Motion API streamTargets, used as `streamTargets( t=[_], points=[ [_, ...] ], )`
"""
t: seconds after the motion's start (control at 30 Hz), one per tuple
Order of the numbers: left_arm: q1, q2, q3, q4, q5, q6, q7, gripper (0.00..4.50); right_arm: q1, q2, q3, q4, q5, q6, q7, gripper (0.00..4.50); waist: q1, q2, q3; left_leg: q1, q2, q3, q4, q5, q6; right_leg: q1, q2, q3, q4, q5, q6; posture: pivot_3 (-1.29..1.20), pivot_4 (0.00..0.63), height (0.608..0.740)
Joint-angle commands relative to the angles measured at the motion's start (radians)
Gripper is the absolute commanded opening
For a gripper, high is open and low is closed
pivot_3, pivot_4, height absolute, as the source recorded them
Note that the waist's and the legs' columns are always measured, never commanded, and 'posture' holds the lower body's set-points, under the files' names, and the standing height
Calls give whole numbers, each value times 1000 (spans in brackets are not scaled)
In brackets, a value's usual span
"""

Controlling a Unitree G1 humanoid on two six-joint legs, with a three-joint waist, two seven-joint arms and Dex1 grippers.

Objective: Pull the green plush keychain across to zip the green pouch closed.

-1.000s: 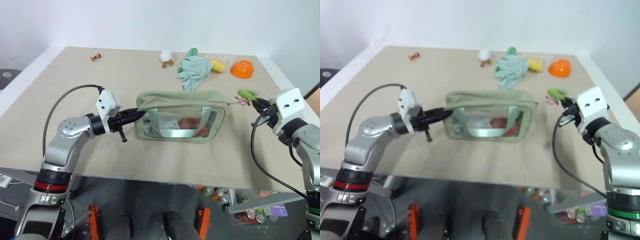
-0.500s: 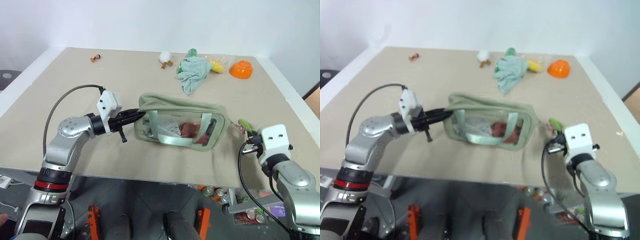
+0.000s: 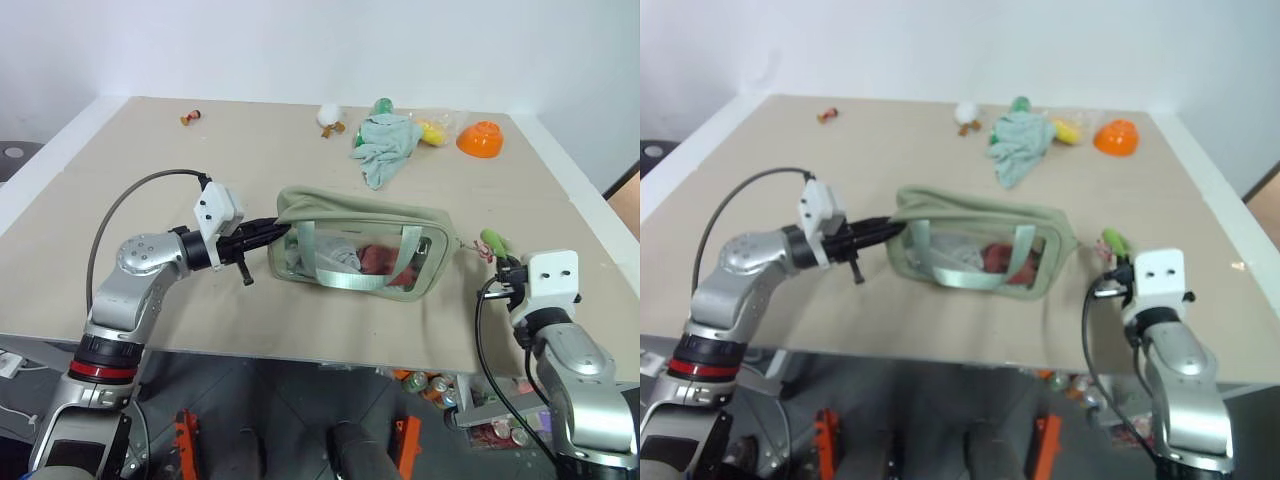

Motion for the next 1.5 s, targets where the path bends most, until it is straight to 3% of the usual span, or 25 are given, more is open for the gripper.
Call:
streamTargets(
  t=[0.03, 0.27, 0.6, 0.63, 0.83, 1.03, 1.07, 1.33, 1.5],
  points=[
    [-8, -3, 13, 13, 15, 6, 17, 0, -25, 23, 20, -9, 10, 23, -17, 48, 0, 0, 0, 0, 0, 0, 0, 0, 0, 0, 0, 0, 0, 0, 0, 0, 150, 740],
    [0, -4, 8, 9, 23, -5, 22, 0, -44, 22, 113, 39, -15, 14, 15, 48, 0, 0, 0, 0, 0, 0, 0, 0, 0, 0, 0, 0, 0, 0, 0, 0, 150, 740],
    [5, -11, 29, 12, 6, 16, 40, 0, -62, 21, 103, 72, 11, -30, 53, 48, 0, 0, 0, 0, 0, 0, 0, 0, 0, 0, 0, 0, 0, 0, 1, 0, 150, 740],
    [4, -12, 40, 10, -16, 37, 37, 0, -70, 20, 97, 73, 15, -35, 54, 316, -1, 0, 0, 0, 0, 0, 0, 0, 0, 0, 0, 0, 0, 0, 1, 0, 150, 740],
    [-14, 17, 79, -20, -50, 79, 23, 2000, -110, -10, 67, 69, 87, -57, 125, 2221, 0, 0, 0, -2, 0, 0, 0, 0, 0, -1, 0, 0, 0, 1, 2, 0, 150, 740],
    [-7, 50, 194, -43, -128, 164, 69, 4147, -103, -93, -9, 27, 173, -17, 202, 4394, 2, 0, 0, -3, 0, 0, -1, 0, 0, -2, 0, 0, 0, 0, 3, 0, 150, 740],
    [1, 53, 207, -47, -130, 171, 80, 4439, -94, -103, -21, 23, 190, -7, 213, 4500, 2, 0, 0, -3, 0, 0, -1, 0, 0, -3, 0, 0, 0, 0, 3, 0, 150, 740],
    [211, 71, 192, -92, 30, 74, 194, 4478, 168, -130, -163, -12, 254, -102, 326, 4500, 4, 0, 0, -2, -1, -1, -8, -1, -1, -3, -1, -1, -1, -3, 3, 0, 150, 740],
    [285, 47, 174, -99, 81, 51, 234, 4478, 271, -99, -160, -53, 271, -162, 351, 4500, 3, 0, 0, 0, 0, -1, -7, 0, -1, -2, -1, -1, -1, -2, 1, 0, 150, 740]
  ],
)
